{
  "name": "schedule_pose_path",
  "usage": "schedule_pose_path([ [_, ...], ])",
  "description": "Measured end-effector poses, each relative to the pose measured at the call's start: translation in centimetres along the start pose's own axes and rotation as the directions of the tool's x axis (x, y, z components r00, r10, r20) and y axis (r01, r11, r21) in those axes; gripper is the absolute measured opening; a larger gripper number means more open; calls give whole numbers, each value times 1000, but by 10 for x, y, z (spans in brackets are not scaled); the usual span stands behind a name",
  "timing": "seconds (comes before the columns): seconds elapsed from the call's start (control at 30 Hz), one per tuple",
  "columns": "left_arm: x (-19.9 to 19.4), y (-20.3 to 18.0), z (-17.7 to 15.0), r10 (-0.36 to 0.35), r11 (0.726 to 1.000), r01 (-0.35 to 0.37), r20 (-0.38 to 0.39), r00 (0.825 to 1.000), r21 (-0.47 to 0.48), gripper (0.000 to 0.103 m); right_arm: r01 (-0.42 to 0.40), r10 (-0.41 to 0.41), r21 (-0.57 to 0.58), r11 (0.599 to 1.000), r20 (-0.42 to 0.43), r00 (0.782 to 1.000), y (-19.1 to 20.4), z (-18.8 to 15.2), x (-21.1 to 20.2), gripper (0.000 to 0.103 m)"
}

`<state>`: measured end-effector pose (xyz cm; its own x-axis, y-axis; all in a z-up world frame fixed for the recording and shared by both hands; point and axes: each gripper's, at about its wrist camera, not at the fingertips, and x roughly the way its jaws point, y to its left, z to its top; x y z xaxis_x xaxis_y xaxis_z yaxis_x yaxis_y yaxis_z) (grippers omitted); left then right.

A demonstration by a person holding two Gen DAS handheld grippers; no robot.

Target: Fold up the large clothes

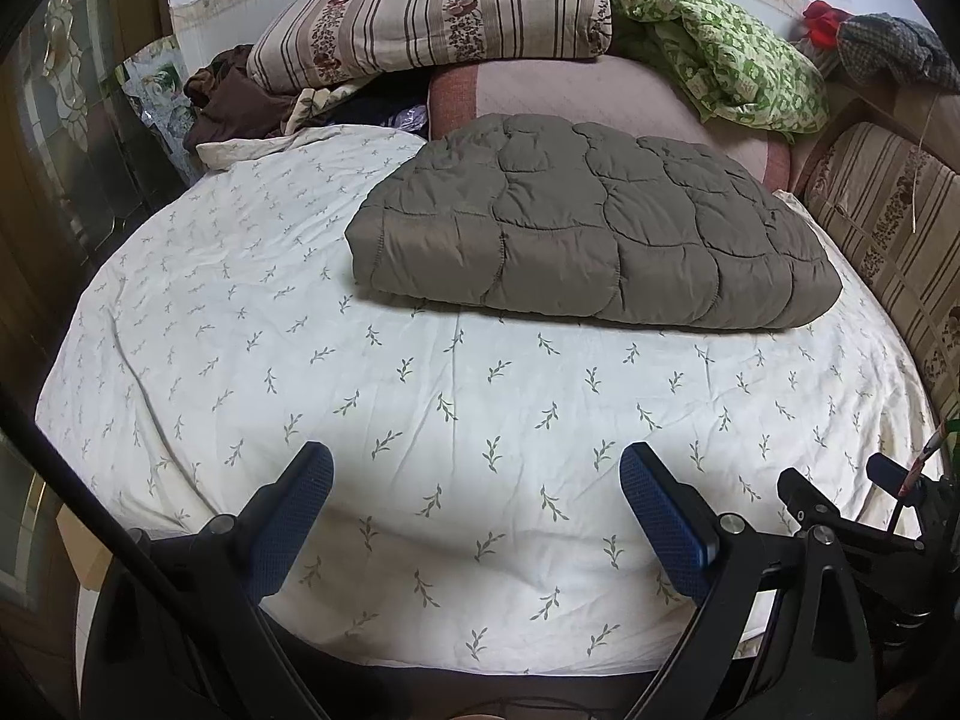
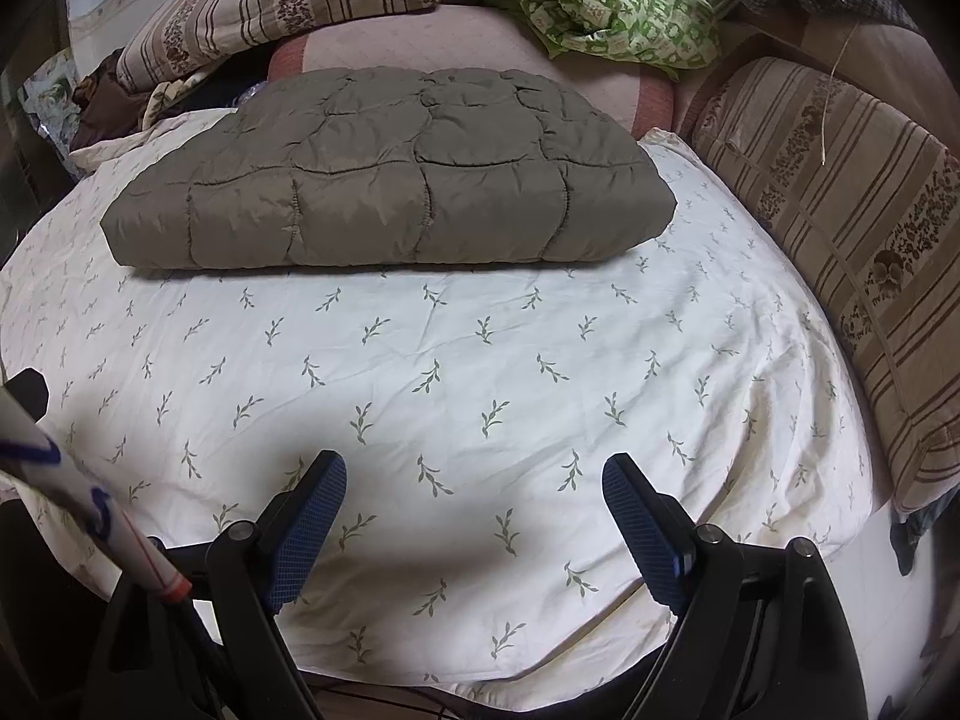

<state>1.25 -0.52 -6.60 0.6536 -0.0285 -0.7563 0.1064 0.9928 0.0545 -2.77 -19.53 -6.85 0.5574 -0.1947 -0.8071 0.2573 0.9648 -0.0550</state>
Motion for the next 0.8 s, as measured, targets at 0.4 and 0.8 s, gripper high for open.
schedule_pose_path([
  [0.4, 2, 0, -2, -3, 1000, 3, -12, 1000, 2, 96, 2, -2, -5, 1000, -7, 1000, 2, -1, 2, 91],
  [0.8, 9, 1, -3, -8, 1000, 8, -31, 999, 0, 96, 1, -1, -11, 1000, -13, 1000, 4, -3, 5, 91],
])
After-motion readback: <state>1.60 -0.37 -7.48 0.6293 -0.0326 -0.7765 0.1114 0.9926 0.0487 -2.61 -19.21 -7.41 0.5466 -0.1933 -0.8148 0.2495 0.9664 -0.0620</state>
